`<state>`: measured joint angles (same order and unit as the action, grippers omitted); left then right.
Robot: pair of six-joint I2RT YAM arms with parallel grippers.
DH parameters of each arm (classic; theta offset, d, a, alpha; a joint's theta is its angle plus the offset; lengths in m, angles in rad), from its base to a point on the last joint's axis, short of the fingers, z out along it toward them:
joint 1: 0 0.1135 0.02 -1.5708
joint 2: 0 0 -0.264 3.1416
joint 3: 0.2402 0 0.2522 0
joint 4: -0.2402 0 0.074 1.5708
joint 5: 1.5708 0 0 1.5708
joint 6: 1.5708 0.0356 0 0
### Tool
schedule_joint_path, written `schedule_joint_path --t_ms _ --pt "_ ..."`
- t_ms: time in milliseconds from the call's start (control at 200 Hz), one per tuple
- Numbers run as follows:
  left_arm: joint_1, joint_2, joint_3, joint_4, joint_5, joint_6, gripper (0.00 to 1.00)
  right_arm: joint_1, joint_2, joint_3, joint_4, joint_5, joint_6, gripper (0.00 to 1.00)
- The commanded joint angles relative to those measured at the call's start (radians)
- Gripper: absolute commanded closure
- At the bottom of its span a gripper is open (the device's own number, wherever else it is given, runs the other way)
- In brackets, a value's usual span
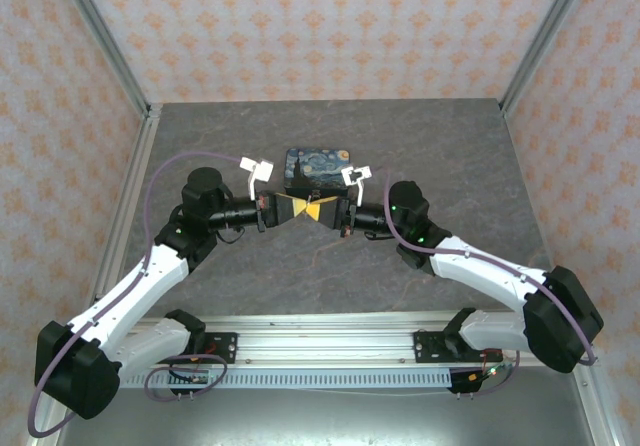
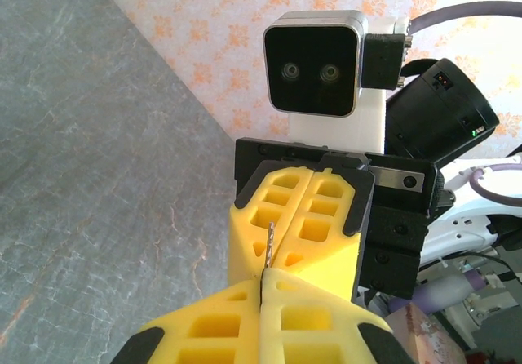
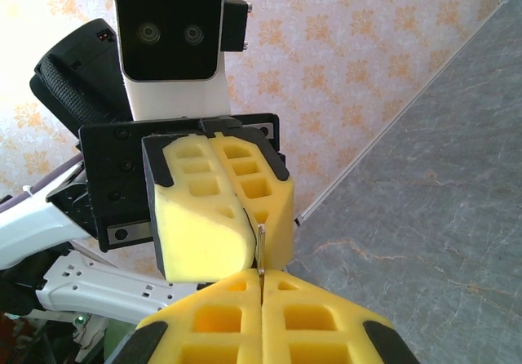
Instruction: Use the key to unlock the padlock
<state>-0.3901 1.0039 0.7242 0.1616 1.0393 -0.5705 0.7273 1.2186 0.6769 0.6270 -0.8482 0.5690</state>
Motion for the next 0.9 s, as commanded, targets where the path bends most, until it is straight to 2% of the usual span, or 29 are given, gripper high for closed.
schedule_joint_path --t_ms 0,135,365,661,896 --pt "-0.015 -0.017 0.018 -0.017 0.049 0.077 1.00 0.003 0.014 0.047 0.034 -0.014 -0.009 1.00" --pt "-0.016 -0.025 0.027 -0.044 0.022 0.103 1.00 0.003 0.011 0.064 -0.027 0.000 -0.030 1.00" --pt "-0.015 -0.021 0.031 -0.063 -0.036 0.111 1.00 0.003 -0.021 0.087 -0.168 0.054 -0.084 0.82" --pt "-0.015 -0.012 0.033 -0.093 -0.071 0.125 1.00 0.003 -0.084 0.102 -0.302 0.090 -0.141 0.76" --pt "-0.013 0.008 0.073 -0.173 -0.021 0.202 1.00 -0.013 -0.127 0.138 -0.394 0.044 -0.163 0.73"
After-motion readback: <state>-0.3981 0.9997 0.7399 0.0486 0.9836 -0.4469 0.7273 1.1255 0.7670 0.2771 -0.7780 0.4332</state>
